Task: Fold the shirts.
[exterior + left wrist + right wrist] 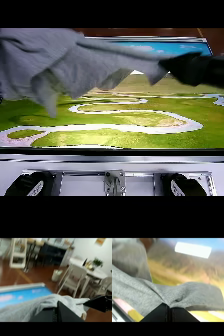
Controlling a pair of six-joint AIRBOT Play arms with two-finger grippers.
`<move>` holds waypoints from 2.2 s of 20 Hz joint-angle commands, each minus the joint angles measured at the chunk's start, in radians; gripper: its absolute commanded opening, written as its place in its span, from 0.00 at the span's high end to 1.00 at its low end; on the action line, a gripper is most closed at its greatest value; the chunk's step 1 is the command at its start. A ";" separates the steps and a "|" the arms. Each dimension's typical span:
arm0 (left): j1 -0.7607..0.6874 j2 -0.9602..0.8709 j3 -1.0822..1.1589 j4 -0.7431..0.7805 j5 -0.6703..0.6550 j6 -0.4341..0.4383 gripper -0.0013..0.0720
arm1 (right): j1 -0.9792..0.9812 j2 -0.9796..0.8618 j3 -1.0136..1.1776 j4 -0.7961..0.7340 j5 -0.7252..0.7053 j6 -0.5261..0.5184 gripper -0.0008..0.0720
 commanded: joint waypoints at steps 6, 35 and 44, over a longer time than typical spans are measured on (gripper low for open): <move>0.015 -0.026 -0.005 0.251 -0.376 -0.095 0.93 | -0.013 -0.037 0.135 -0.253 0.372 0.205 0.91; 0.525 -0.477 -0.597 0.306 -0.713 -0.170 0.01 | -0.013 -0.408 -0.556 -0.216 -0.278 0.056 0.90; 0.135 -0.482 -1.032 0.028 -0.277 -0.166 0.01 | -0.013 -0.408 -0.555 -0.216 -0.280 0.056 0.90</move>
